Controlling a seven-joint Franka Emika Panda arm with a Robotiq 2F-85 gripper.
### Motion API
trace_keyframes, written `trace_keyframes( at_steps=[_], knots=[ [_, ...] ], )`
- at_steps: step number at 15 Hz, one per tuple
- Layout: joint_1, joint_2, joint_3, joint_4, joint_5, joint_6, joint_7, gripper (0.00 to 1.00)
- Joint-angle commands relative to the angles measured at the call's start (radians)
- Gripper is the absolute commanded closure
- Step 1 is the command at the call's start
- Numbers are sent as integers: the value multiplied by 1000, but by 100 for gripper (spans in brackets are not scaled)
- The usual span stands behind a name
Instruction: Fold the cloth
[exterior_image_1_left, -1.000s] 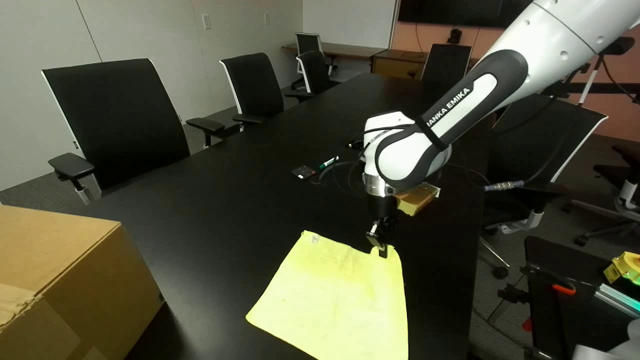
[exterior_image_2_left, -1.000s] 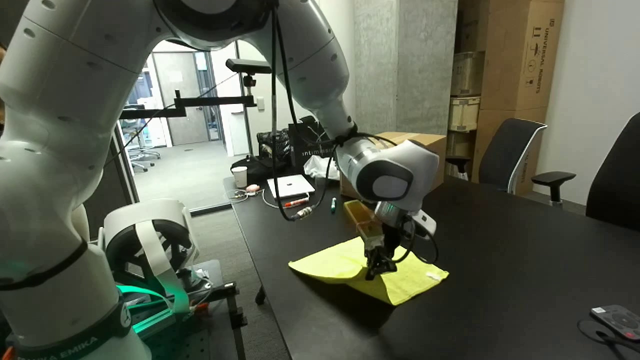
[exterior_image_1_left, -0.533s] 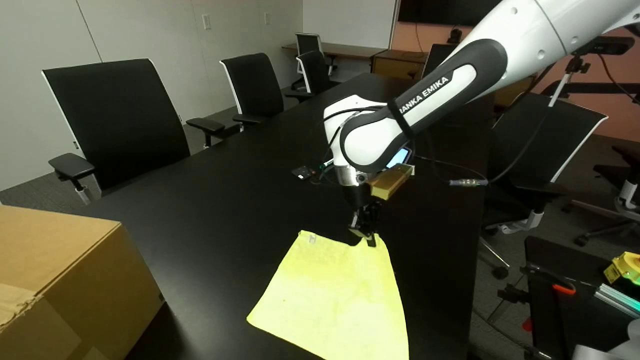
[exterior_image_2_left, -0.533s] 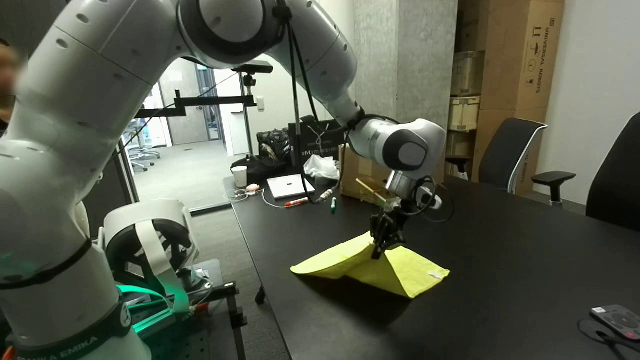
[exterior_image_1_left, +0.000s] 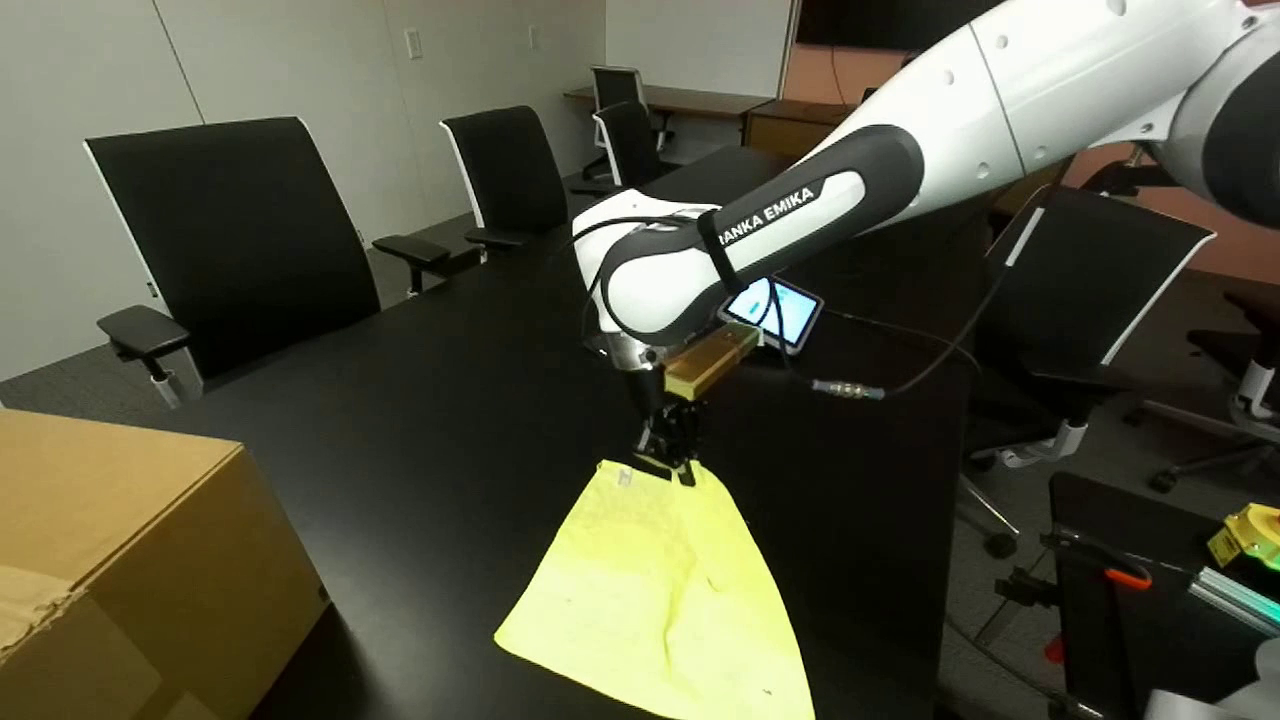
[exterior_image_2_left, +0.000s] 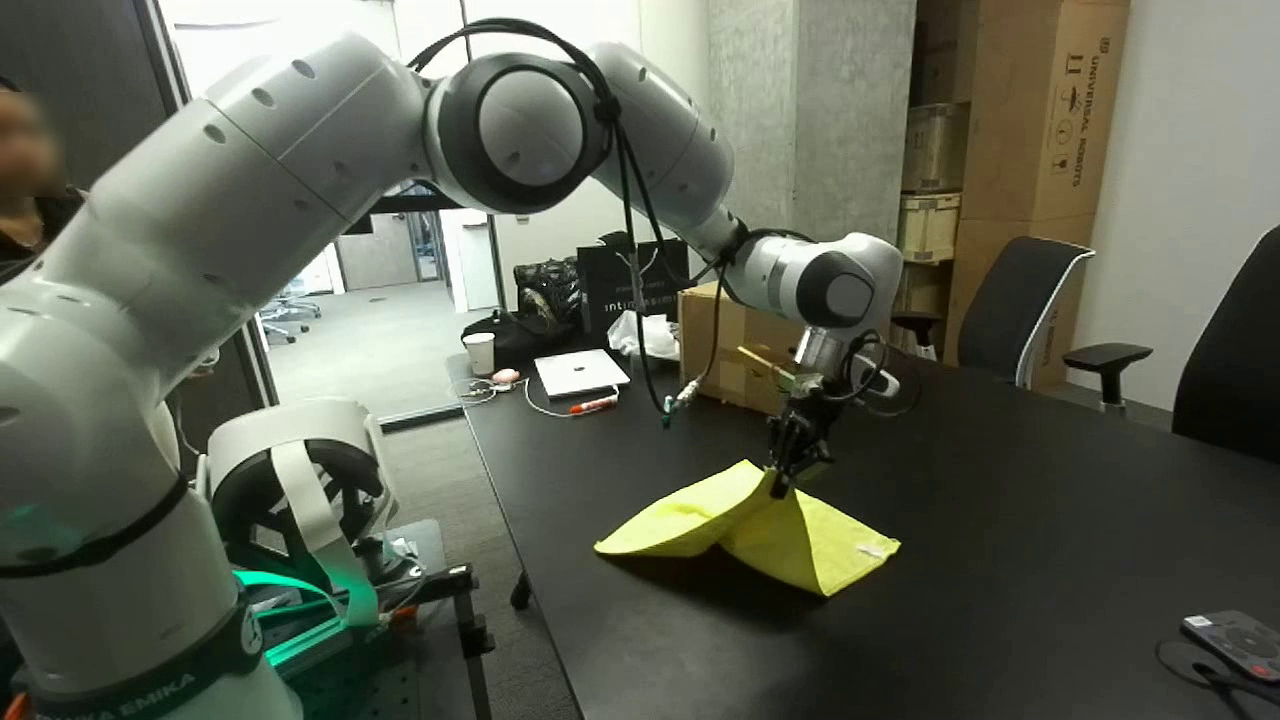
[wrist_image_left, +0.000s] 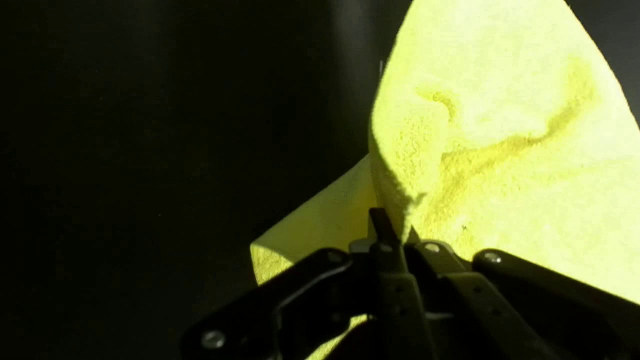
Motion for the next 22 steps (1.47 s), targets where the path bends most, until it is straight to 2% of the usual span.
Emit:
trace_keyframes(
  at_steps=[1,7,14,16,20,22],
  knots=[
    [9,116,-35,198,6,-38,113,99],
    [32,230,-80,362,10,-14,357,99],
    [62,305,-108,517,-15,6,557,99],
    [67,317,-121,537,-23,19,605,70],
    [72,309,-144,522,-37,67,656,42],
    [69,270,-147,468,-41,80,619,27]
  ],
)
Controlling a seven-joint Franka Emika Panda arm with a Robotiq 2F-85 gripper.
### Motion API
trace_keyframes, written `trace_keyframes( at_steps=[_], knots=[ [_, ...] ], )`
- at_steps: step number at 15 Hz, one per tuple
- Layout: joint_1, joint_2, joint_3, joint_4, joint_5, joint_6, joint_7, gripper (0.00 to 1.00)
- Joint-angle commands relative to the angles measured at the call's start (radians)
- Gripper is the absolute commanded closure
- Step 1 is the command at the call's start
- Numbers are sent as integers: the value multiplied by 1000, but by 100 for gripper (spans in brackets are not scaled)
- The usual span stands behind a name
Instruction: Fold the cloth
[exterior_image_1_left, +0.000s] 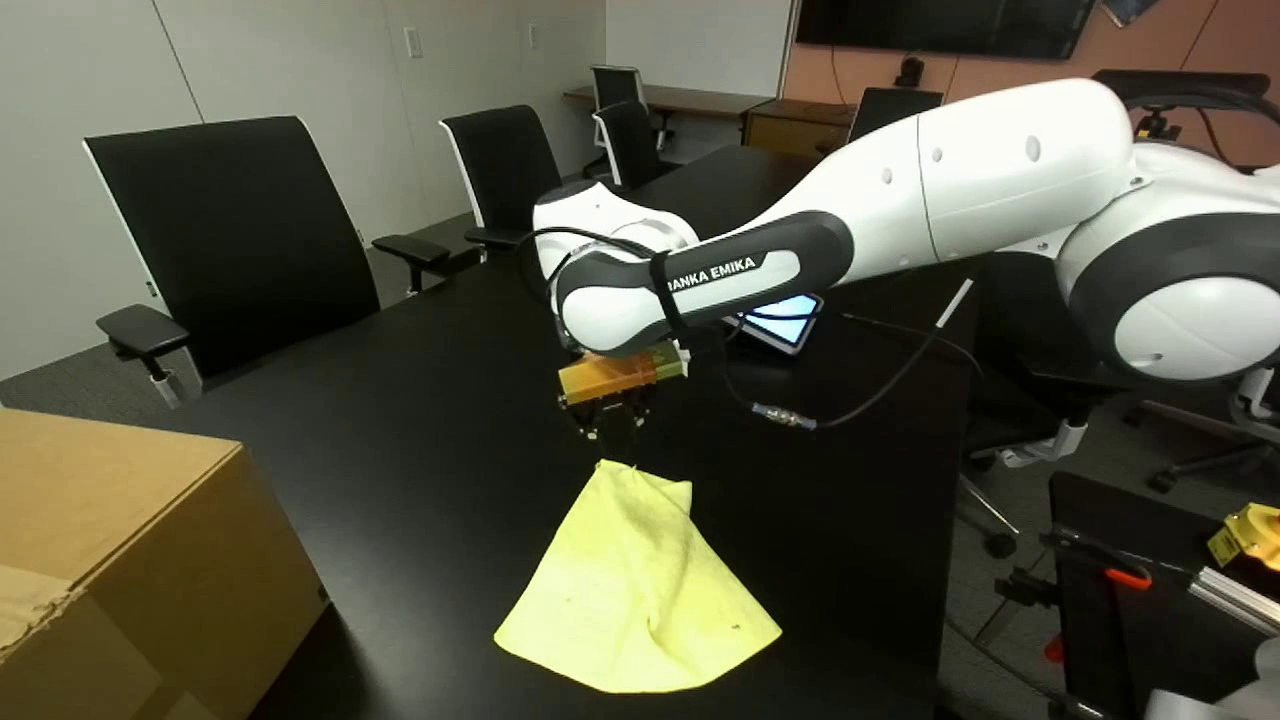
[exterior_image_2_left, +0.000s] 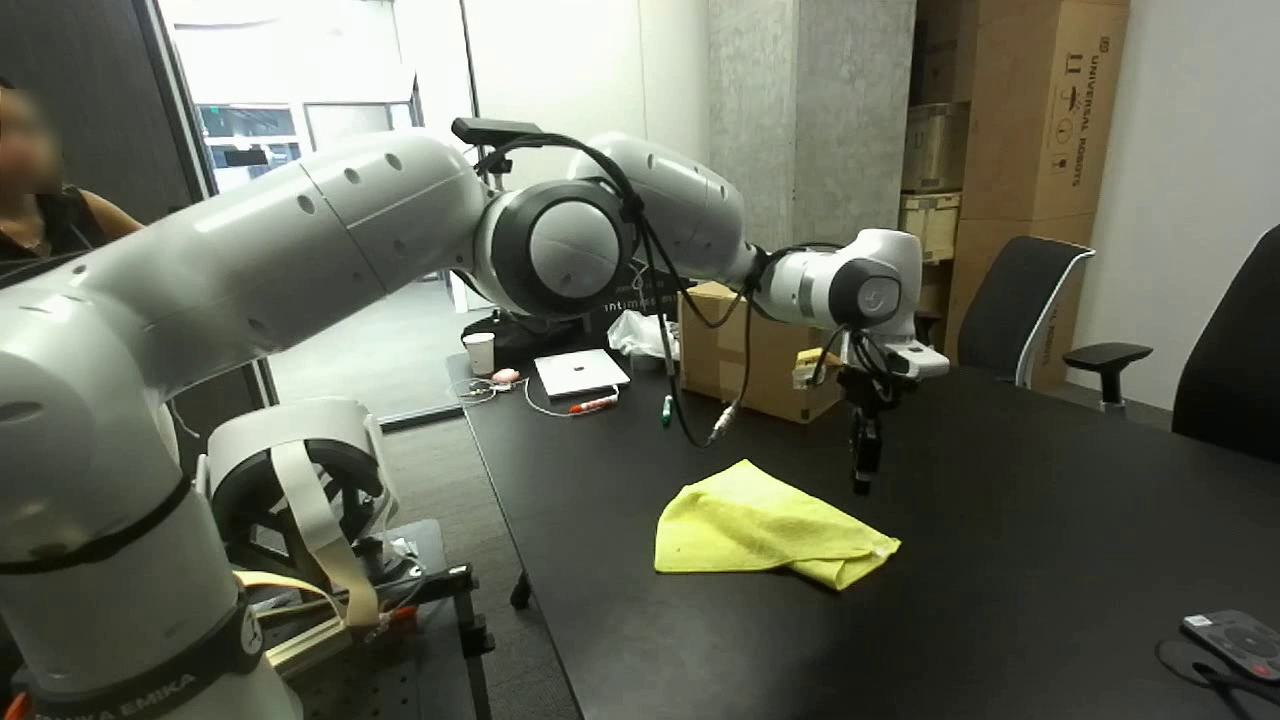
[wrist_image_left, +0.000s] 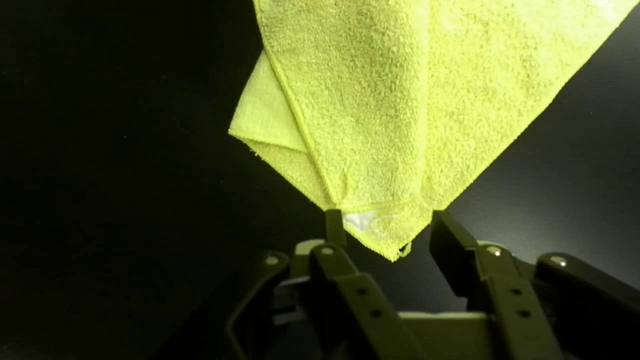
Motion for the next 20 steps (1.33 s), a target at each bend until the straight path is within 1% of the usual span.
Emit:
trace_keyframes(
  at_steps=[1,3,4,6,9,12,16,20],
  knots=[
    [3,-37,-13,-36,-22,22,-37,18],
    [-7,-99,-2,-118,-27,26,-132,5],
    [-12,-130,7,-159,-26,29,-187,0],
    [-20,-210,11,-269,-28,34,-307,0],
    [-29,-301,16,-394,-30,37,-481,0],
    [-37,-388,36,-520,-66,69,-626,0],
    [-29,-496,48,-701,-158,190,-762,0],
    [-38,-593,77,-894,-251,369,-865,0]
  ],
)
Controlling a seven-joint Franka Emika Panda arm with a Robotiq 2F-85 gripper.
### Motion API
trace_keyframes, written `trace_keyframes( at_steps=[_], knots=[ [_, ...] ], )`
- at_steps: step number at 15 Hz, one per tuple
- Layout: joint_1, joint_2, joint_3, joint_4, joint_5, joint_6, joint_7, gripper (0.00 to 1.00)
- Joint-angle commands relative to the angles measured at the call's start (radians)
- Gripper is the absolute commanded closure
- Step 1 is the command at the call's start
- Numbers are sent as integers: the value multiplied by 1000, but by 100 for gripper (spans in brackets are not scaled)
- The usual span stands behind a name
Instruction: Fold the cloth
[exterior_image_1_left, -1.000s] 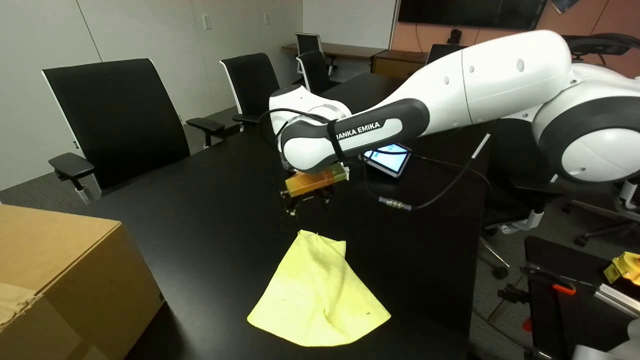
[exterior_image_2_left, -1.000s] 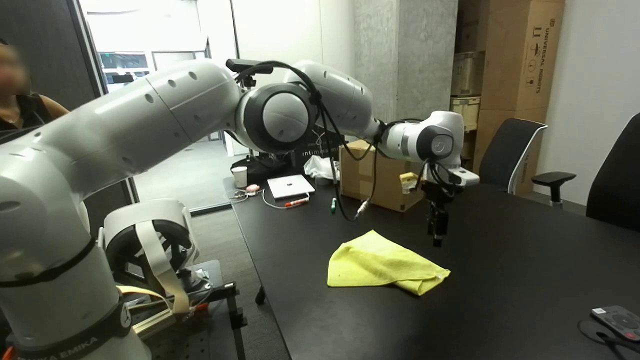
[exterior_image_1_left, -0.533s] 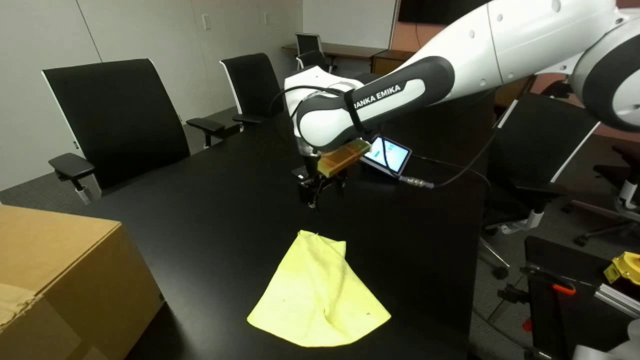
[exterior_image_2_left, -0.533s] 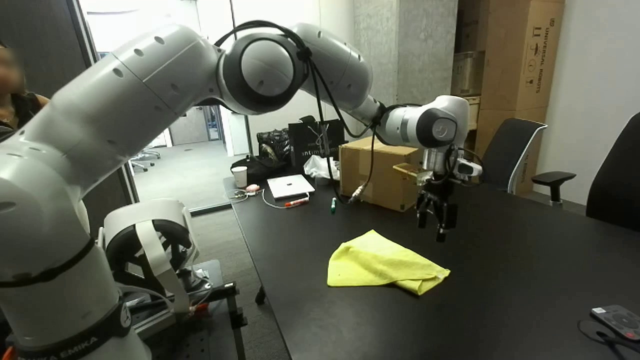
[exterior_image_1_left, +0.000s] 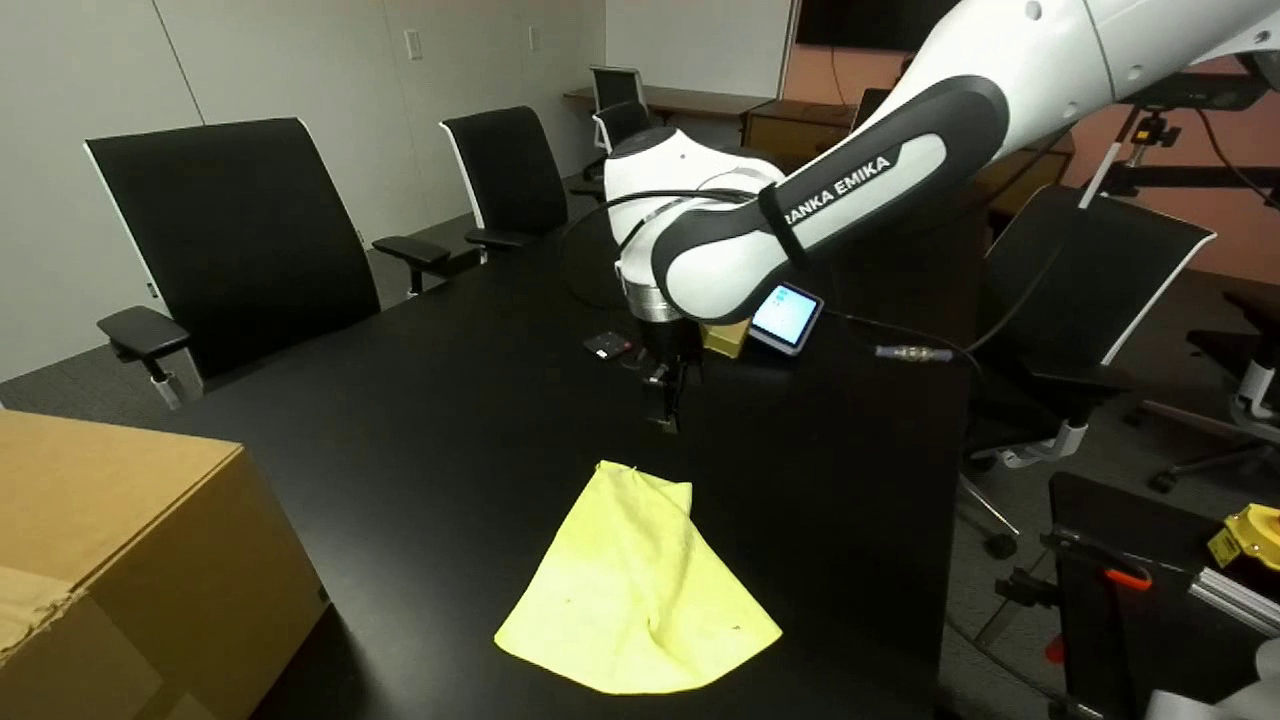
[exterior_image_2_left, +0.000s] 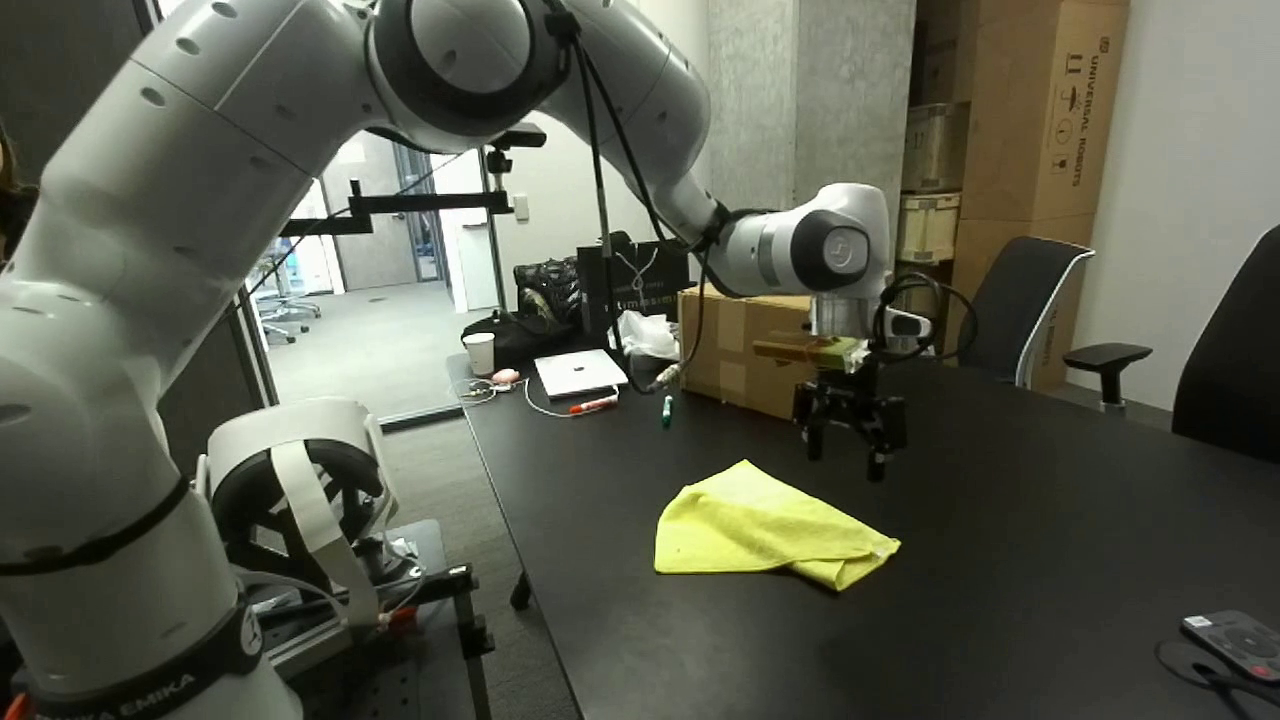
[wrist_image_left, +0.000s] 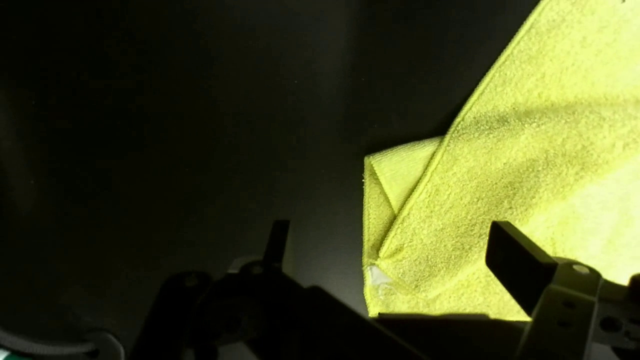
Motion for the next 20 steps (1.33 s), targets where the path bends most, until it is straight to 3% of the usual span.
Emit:
trace_keyframes(
  at_steps=[1,5,8,11,16,20],
  knots=[
    [-13,-142,29,-244,-81,185,-102,0],
    [-40,-227,50,-453,-112,405,-174,0],
    [-80,-294,74,-615,-71,505,-212,0],
    [-159,-336,141,-750,-2,595,-343,0],
    [-292,-301,293,-766,102,628,-667,0],
    [-321,-262,366,-700,121,573,-872,0]
  ],
)
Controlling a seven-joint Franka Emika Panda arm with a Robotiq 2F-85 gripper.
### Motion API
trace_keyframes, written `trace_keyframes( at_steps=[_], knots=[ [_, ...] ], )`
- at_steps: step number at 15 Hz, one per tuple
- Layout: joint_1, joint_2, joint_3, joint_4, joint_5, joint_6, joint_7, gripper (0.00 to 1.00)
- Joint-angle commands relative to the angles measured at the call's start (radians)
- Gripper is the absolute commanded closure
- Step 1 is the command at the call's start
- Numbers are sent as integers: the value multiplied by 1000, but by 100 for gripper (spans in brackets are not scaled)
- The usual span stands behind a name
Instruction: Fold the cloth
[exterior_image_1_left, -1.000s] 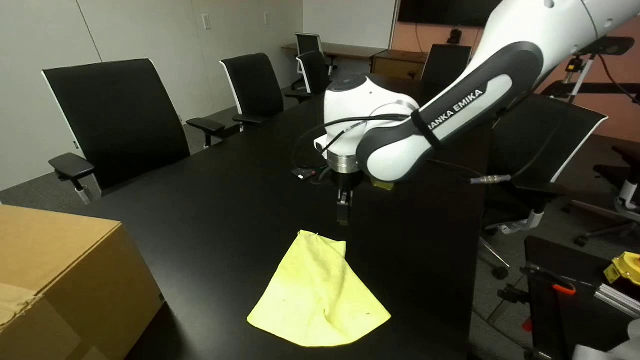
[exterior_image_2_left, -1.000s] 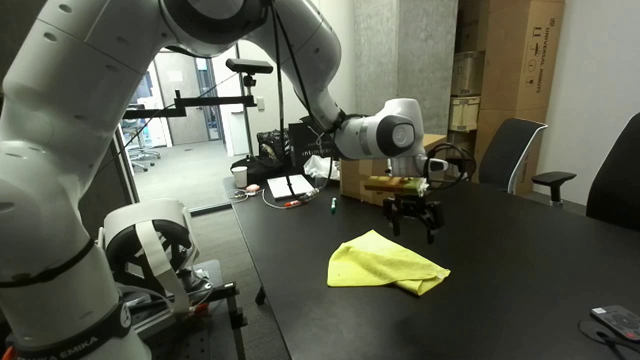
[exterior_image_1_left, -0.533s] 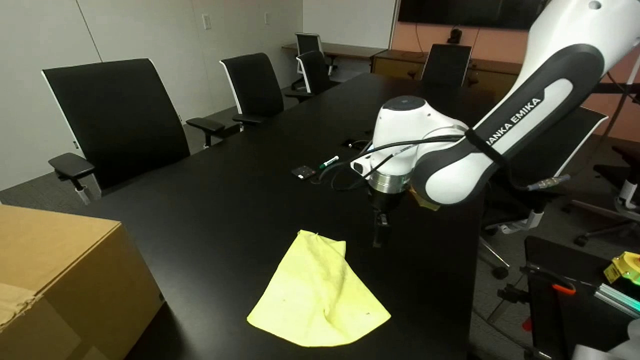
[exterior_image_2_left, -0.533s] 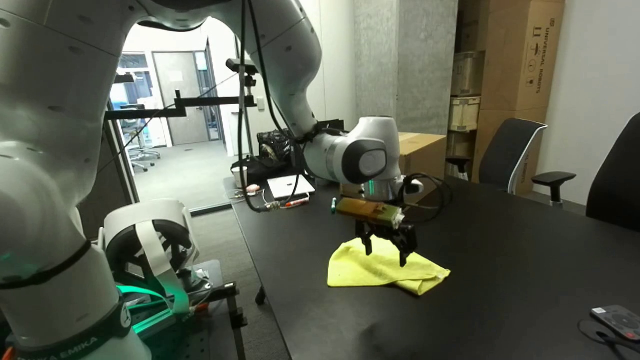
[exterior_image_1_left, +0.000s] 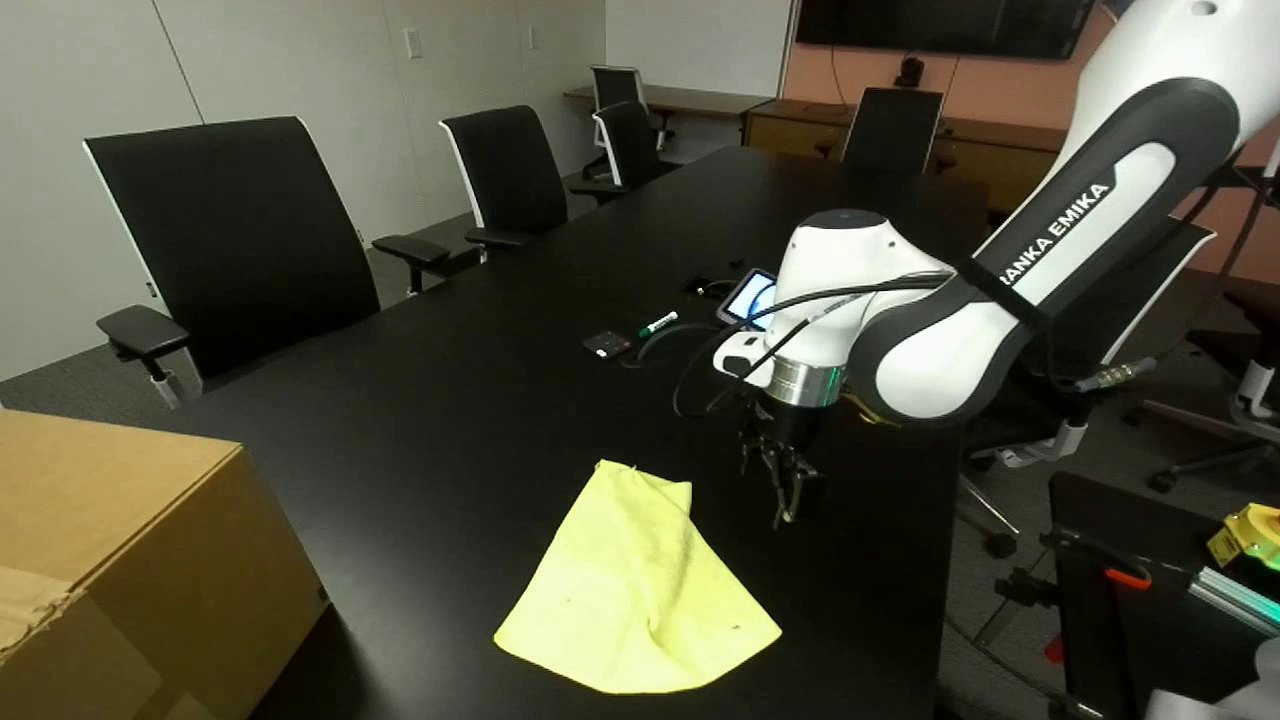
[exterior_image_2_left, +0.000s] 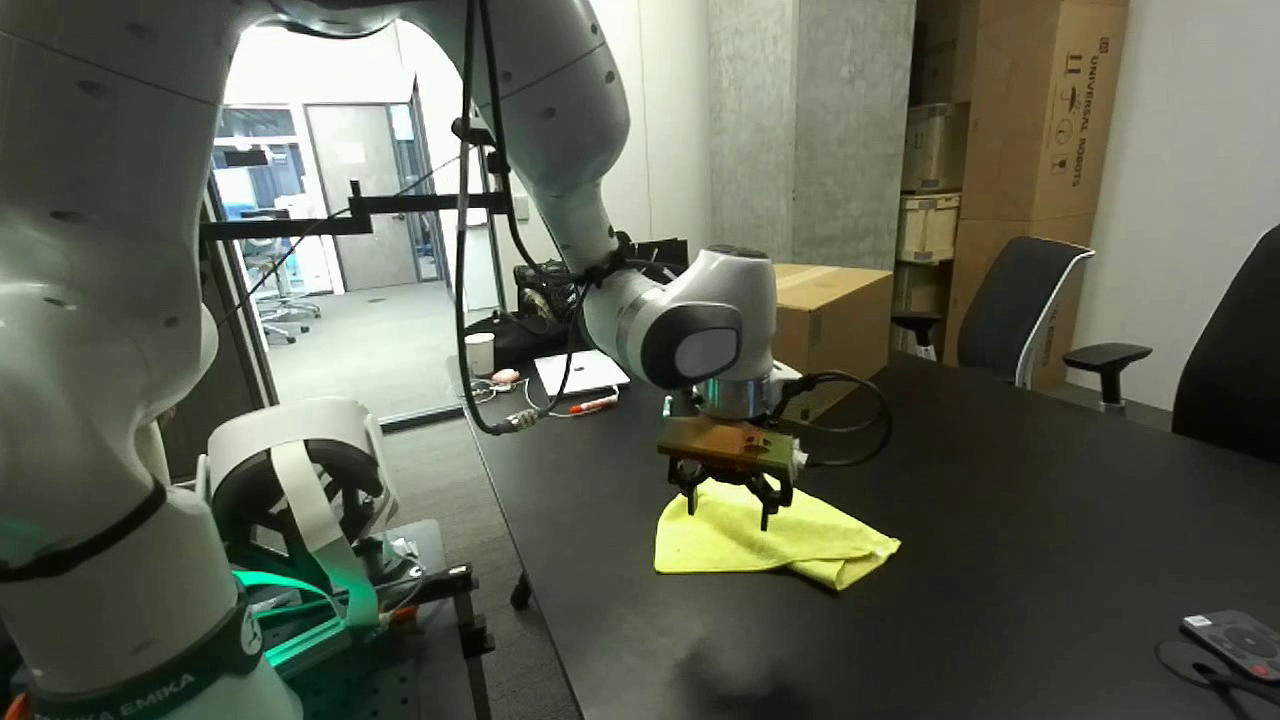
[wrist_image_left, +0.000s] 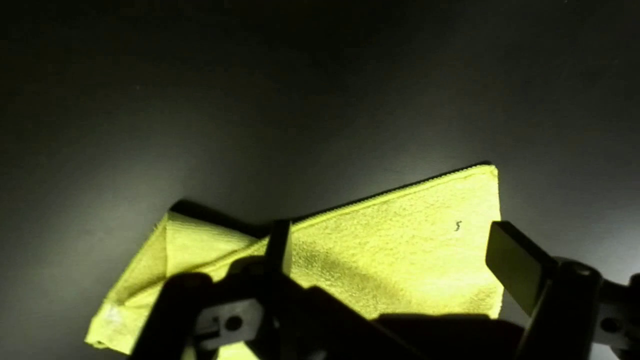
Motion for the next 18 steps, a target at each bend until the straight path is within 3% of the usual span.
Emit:
trace_keyframes(
  at_steps=[1,4,8,11,18],
  knots=[
    [-27,26,68,61,36,-51,-198,0],
    [3,57,77,111,28,-116,-308,0],
    [143,67,-51,128,-34,-44,-108,0],
    [211,83,-120,133,-63,-15,70,0],
    [237,100,-118,97,-135,-31,205,0]
  ],
)
